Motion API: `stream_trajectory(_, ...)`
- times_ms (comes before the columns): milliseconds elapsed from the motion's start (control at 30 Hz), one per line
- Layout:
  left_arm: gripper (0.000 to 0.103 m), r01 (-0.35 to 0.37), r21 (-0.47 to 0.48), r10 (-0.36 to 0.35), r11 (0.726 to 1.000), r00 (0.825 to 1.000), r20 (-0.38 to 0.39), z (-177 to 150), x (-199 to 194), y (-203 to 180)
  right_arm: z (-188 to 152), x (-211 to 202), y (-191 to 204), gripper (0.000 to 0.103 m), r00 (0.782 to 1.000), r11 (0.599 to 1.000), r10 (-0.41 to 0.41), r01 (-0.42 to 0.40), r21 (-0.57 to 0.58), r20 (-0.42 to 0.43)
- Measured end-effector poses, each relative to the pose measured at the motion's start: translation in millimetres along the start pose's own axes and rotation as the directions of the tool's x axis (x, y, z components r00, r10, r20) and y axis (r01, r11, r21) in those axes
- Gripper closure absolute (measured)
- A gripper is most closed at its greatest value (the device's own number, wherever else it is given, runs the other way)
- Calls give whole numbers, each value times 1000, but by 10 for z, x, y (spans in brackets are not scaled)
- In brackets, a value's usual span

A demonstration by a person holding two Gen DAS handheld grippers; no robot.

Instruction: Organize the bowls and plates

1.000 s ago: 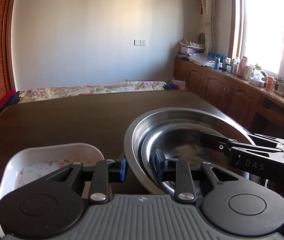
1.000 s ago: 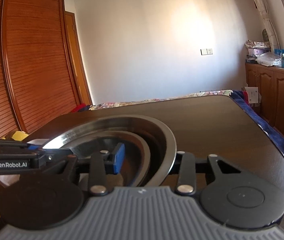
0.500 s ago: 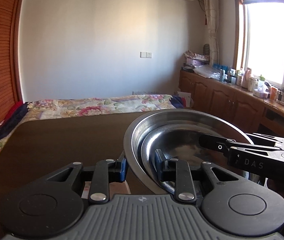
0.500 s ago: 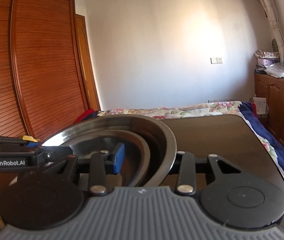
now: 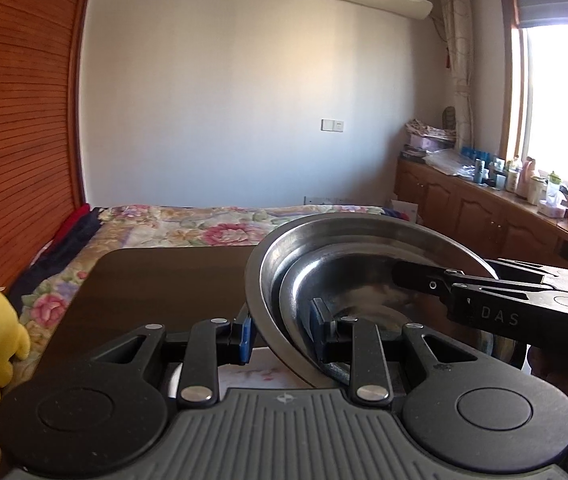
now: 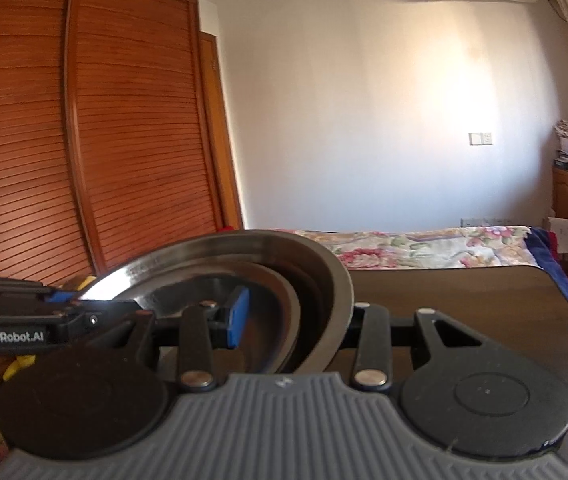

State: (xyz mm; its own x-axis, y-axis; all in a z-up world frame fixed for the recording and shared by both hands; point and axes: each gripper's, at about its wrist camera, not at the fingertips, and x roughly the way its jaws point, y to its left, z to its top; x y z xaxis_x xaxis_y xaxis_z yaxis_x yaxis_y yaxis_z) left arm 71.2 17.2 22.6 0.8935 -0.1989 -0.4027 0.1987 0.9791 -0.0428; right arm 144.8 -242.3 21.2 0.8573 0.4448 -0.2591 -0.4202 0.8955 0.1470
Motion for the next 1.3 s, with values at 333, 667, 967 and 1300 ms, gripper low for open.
stream_trajectory(333,73,-46,-24,45,999,999,-25,-123,-78,302,-70,141,274,62,998,998,51,-52,-24,-45)
stream_trajectory(667,73,-73,-56,69,996,995,-69,-301,9,497,-197,265,448,62,993,996,57,-64,-66,-99)
stream_trajectory(967,72,-58,-56,52,997,993,-109,-424,110,557,-318,352,487,62,987,997,44,-53,-60,-152)
stream_trajectory(1300,72,-54,-53,47,997,990,-131,-482,140,569,-384,382,496,62,984,997,41,-51,-52,-176)
